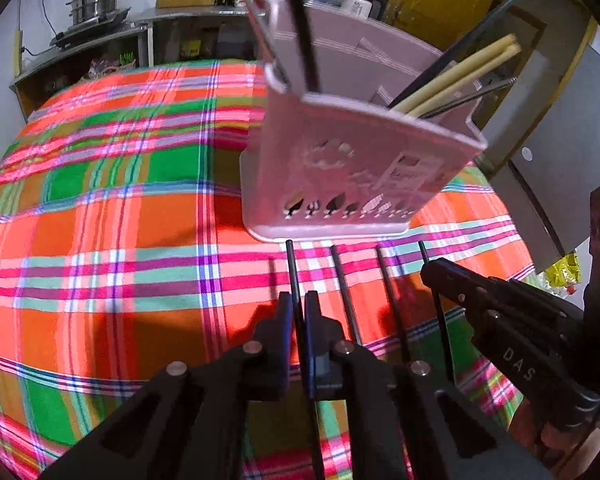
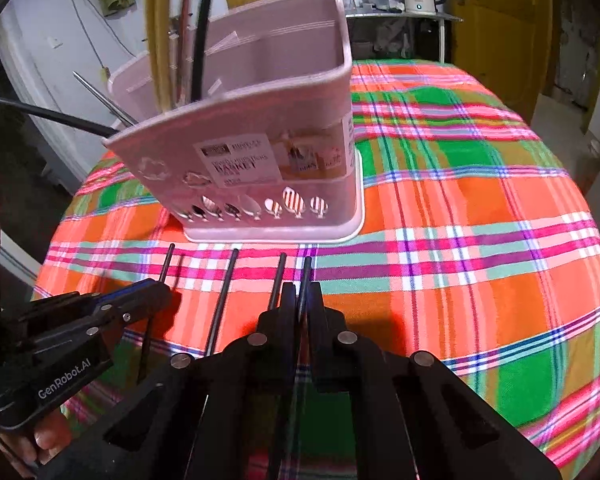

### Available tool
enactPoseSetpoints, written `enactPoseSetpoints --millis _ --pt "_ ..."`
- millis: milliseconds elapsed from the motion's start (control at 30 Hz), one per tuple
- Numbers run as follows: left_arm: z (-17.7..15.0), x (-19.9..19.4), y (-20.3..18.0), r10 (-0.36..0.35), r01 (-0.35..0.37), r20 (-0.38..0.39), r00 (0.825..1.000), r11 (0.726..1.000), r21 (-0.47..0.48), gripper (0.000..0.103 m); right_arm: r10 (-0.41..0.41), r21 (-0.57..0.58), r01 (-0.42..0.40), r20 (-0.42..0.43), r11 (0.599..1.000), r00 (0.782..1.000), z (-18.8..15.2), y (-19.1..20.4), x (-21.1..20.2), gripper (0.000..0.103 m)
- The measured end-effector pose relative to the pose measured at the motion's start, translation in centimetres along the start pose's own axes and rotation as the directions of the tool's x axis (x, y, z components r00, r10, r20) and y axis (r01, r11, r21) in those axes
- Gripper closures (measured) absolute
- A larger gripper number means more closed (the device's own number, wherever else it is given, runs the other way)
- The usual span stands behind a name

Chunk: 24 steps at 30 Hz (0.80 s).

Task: Organize utensils
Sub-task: 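Grasp a black chopstick with the left tool while the right tool grasps another black chopstick, then lift both held black chopsticks upright and carry them over the pink basket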

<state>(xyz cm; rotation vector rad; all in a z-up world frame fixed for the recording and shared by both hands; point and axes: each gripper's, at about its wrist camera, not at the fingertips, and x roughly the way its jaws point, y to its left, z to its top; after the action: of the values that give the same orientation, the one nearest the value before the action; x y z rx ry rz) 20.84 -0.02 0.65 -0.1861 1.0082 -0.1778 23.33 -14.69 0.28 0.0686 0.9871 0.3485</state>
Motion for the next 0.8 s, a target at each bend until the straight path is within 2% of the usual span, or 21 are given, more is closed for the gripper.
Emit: enactPoseSetpoints --millis 400,800 --pt "2.4 -7.6 -1.4 -0.028 0.02 0.143 0.989 0.998 0.059 0.098 0.031 -0.012 -0.03 0.136 0.999 0.99 2.2 1.2 -6.3 0.098" --pt "3.4 -14.0 -3.3 -0.042 0.011 0.275 0.961 0.993 0.115 0.098 0.054 -0.048 -0.042 0.301 0.998 0.952 3.3 2.4 -14.1 0.099"
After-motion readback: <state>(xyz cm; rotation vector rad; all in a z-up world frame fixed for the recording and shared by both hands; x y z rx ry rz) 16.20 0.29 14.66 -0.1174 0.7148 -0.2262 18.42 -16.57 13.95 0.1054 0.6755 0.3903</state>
